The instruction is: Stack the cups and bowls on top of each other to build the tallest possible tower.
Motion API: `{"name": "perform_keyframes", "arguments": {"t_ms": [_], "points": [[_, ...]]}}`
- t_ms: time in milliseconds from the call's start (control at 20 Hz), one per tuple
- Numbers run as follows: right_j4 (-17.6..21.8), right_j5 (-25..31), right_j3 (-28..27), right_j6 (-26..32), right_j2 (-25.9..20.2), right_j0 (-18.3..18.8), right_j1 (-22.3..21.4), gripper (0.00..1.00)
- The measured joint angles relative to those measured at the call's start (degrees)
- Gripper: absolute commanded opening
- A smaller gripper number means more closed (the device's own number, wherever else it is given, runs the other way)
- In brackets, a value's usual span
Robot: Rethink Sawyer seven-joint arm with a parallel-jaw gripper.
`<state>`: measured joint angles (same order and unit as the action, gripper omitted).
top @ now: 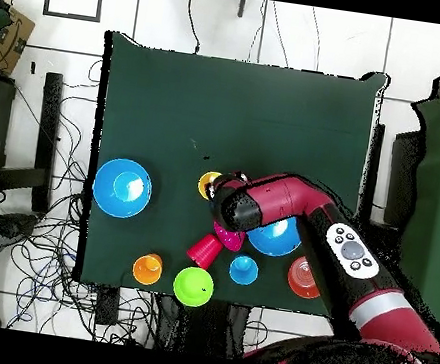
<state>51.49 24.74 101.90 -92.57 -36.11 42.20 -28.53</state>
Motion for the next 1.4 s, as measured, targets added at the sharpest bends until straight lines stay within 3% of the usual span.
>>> {"name": "perform_keyframes", "arguments": {"t_ms": [250, 300, 1400], "points": [[0.00, -0.82, -0.06, 0.00, 0.00, 0.01, 1.39, 0.00], [0.00, -0.82, -0.07, 0.00, -0.01, 0.01, 1.94, 1.00], [-0.01, -0.83, -0.55, 0.00, 0.06, -0.47, 1.50, 1.00]]}}
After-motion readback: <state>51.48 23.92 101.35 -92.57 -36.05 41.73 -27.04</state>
